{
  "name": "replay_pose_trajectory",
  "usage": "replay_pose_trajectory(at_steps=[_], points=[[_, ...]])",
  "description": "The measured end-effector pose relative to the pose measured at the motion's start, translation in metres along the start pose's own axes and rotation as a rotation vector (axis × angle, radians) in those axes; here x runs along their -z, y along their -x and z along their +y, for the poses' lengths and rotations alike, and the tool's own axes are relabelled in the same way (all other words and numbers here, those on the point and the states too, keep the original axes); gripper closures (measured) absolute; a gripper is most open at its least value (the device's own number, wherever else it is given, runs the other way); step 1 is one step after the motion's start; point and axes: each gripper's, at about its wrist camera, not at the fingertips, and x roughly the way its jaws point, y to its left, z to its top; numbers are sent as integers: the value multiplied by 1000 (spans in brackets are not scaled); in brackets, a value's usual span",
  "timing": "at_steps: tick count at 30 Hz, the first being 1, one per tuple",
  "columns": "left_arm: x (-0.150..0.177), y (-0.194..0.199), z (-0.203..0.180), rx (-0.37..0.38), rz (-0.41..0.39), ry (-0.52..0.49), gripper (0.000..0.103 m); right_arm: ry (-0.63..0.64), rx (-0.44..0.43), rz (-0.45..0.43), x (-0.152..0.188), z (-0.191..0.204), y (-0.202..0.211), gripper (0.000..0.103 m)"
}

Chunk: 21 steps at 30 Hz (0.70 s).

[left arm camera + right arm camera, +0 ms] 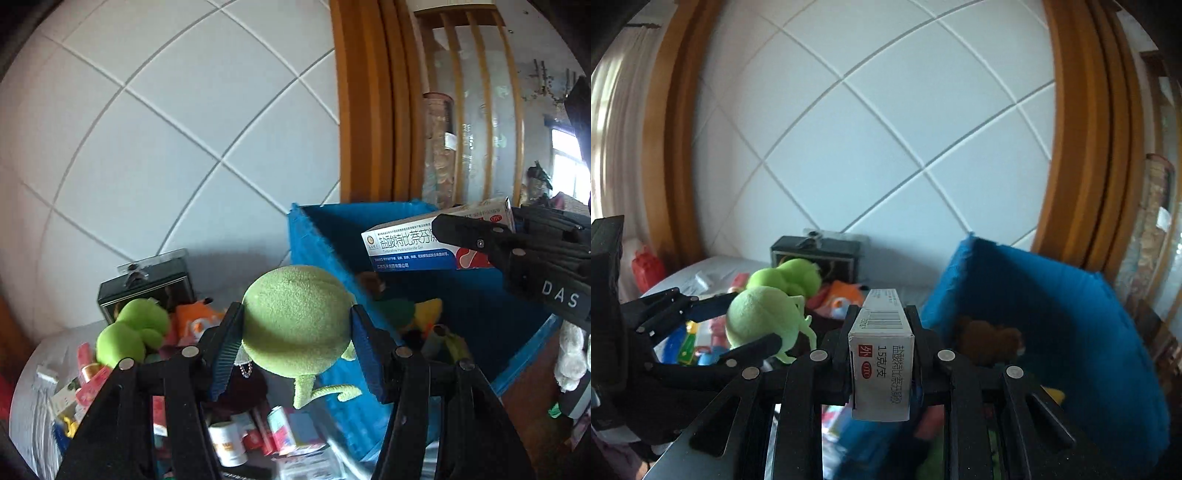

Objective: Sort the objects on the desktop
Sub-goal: 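Carry the alien plush and medicine box into the blue crate and open both tools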

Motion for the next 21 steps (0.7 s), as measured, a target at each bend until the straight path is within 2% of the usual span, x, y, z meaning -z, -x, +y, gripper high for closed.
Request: replay_pose_trajectory(at_steps=[3,6,10,14,17,21], points=[[-37,-27,-35,88,40,1,46,-21,75,29,-10,-52,2,80],[-64,-70,-74,130,108,-11,46,-49,134,108,-14,-108,-16,80],[-84,-143,-118,152,246,1,46,-174,111,252,-2,-181,-62,80],[-82,-214,-147,131,414,0,46,-275,75,389,24,-227,-117,80],[-70,-252,-157,83,521,-27,46,-328,46,477,45,-246,-143,80],[-49,-277,-163,66,616,-38,45,-368,51,585,74,-259,-174,80]])
